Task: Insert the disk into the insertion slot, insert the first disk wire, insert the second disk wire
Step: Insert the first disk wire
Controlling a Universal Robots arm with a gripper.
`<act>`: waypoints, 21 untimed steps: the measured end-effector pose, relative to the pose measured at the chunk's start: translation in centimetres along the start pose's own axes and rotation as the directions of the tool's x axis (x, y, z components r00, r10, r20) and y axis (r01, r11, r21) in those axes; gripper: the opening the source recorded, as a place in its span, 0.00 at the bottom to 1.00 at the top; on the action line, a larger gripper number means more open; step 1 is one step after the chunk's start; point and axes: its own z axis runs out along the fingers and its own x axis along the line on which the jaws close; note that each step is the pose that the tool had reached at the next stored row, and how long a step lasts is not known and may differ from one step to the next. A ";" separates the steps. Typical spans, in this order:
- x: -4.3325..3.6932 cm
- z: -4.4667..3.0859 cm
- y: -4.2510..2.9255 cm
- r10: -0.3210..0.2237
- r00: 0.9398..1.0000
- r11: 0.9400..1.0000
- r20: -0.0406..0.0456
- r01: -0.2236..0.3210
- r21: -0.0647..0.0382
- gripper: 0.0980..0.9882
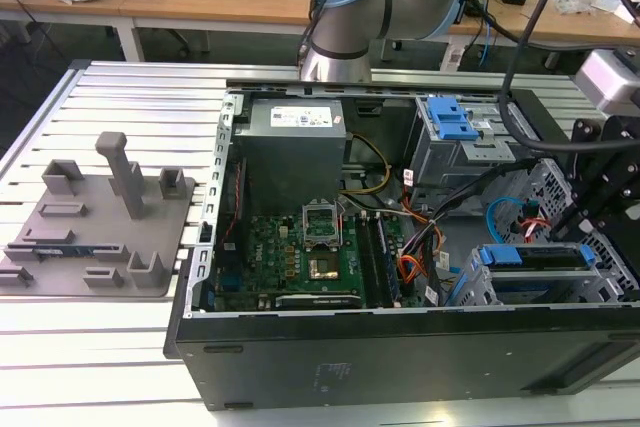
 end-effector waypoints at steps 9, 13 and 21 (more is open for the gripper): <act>0.46 0.15 -0.01 0.000 1.000 1.000 0.000 0.000 0.000 0.07; 0.45 0.20 0.02 0.000 1.000 1.000 0.000 0.000 0.000 0.07; 0.46 0.33 0.13 0.000 1.000 1.000 0.000 0.000 0.001 0.07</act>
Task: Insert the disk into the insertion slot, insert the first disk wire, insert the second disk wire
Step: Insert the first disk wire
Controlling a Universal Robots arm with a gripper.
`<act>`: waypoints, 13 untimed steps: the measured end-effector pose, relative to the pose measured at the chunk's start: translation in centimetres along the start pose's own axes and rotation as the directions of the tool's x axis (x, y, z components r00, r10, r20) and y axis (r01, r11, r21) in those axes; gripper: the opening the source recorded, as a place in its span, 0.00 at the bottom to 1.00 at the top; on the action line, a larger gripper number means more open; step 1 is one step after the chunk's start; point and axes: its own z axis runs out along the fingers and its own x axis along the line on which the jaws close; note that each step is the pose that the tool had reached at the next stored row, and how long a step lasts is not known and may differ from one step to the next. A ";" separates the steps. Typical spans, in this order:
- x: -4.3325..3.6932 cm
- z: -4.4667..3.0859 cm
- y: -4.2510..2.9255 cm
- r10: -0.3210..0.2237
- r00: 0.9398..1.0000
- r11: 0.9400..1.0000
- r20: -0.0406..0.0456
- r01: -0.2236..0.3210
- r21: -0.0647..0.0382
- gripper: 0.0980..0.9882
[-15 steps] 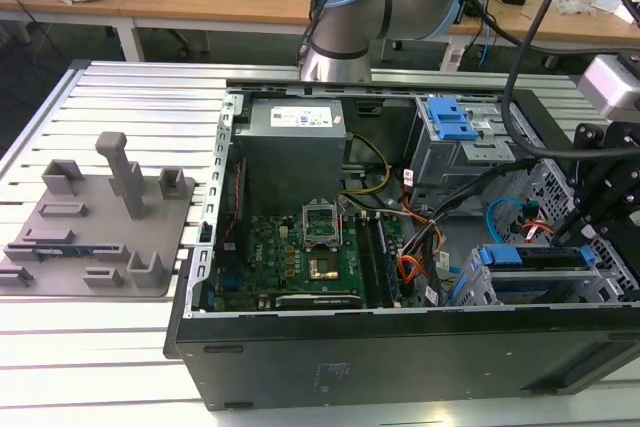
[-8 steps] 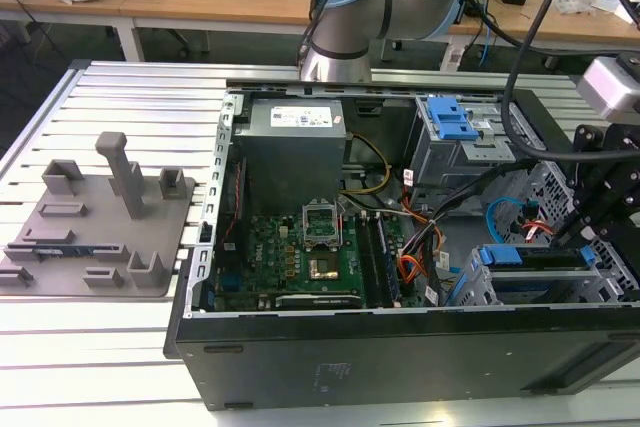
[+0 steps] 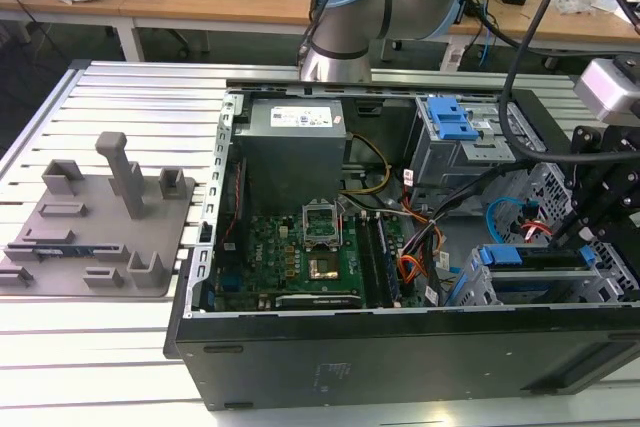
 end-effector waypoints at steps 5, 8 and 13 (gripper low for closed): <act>0.00 0.15 -0.07 0.000 1.000 1.000 0.000 0.000 0.000 0.07; 0.00 0.35 -0.10 0.000 1.000 1.000 0.000 0.000 0.000 0.07; 0.01 0.64 -0.12 0.000 1.000 1.000 0.000 0.000 0.000 0.07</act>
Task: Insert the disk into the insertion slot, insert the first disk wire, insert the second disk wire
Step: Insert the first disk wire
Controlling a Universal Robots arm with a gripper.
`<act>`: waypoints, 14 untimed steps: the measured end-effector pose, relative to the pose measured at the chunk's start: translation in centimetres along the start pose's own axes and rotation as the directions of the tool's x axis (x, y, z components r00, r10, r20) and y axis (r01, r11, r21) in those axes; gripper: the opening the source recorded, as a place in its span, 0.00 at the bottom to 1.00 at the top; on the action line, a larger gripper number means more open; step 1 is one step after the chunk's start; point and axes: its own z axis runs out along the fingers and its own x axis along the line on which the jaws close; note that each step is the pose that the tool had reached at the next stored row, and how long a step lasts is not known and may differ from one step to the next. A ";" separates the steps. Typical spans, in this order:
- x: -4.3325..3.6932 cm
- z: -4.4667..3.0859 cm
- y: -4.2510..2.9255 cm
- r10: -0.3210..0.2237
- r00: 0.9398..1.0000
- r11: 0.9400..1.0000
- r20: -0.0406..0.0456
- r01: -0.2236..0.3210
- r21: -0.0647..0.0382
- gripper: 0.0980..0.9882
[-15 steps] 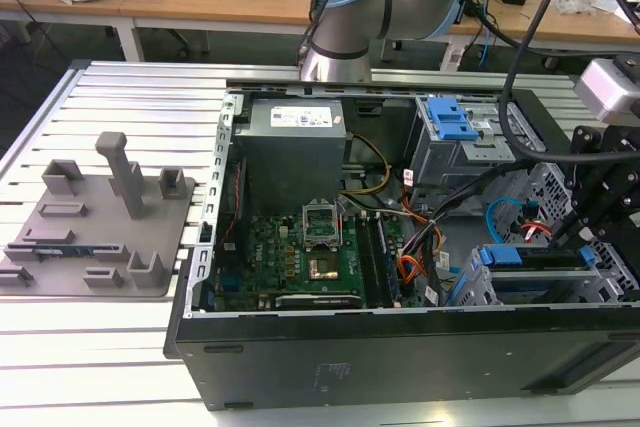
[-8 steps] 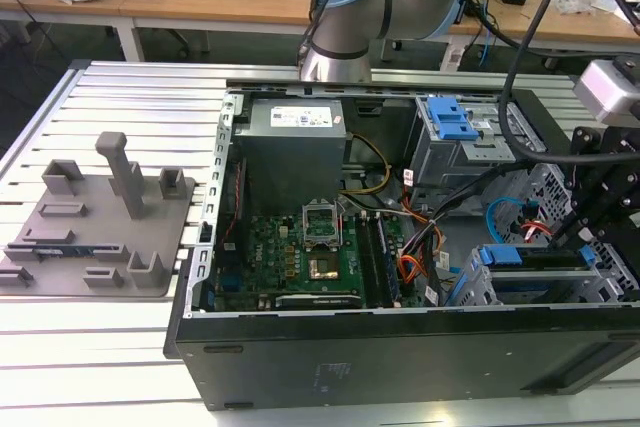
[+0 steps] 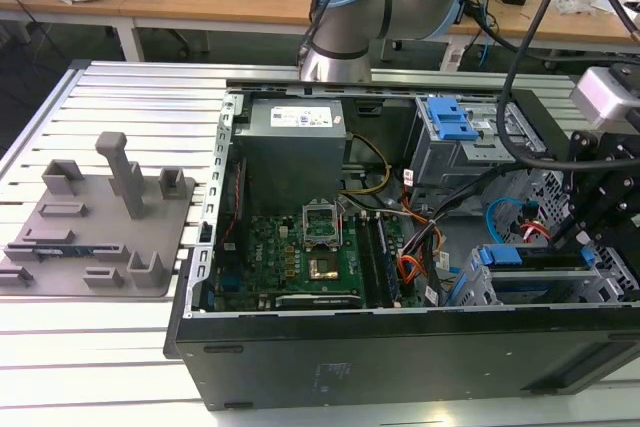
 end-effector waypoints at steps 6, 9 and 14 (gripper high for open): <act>0.02 0.51 -0.04 0.000 1.000 1.000 -0.001 0.000 0.000 0.07; 0.02 0.75 0.08 0.000 1.000 1.000 0.001 0.000 0.000 0.07; 0.01 -1.37 0.29 0.000 1.000 1.000 0.000 0.000 0.000 0.30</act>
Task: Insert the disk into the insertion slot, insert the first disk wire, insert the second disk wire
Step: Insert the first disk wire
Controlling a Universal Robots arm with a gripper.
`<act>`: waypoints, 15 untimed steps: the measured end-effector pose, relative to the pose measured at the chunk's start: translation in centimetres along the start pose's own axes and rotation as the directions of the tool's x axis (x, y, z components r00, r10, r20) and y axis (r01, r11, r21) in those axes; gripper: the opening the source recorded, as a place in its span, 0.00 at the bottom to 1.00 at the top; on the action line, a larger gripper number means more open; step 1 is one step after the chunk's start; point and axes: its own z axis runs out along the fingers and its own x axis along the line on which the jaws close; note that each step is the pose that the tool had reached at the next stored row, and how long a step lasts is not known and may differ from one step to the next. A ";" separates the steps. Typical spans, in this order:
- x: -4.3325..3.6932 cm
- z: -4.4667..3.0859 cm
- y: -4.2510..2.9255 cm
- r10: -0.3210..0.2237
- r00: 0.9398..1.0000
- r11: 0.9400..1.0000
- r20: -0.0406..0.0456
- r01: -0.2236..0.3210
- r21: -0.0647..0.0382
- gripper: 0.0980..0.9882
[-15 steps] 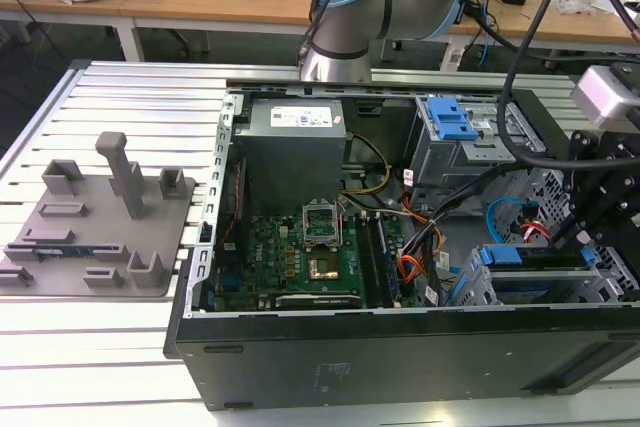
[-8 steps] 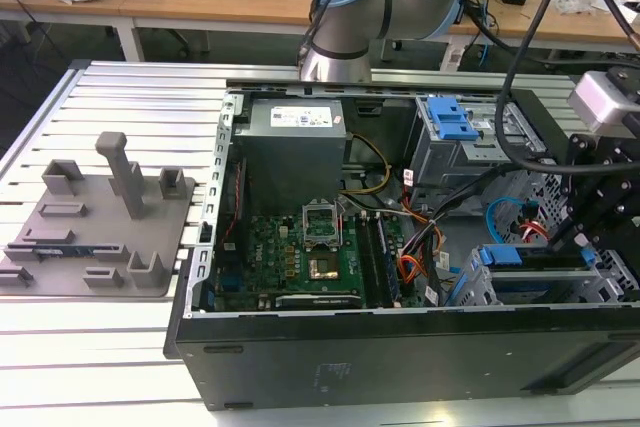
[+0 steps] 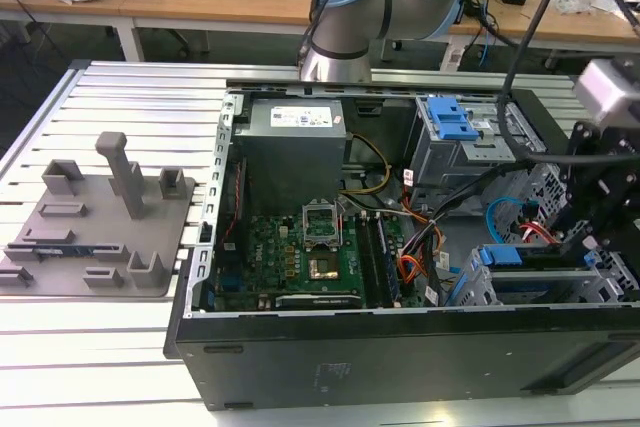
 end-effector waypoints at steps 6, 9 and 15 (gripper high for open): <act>-0.04 -1.91 0.16 0.000 1.000 1.000 0.000 0.000 0.000 0.30; -0.04 -1.93 0.16 0.000 1.000 1.000 0.000 0.000 0.000 0.30; -0.04 -1.94 0.16 0.000 1.000 1.000 0.000 0.000 0.000 0.30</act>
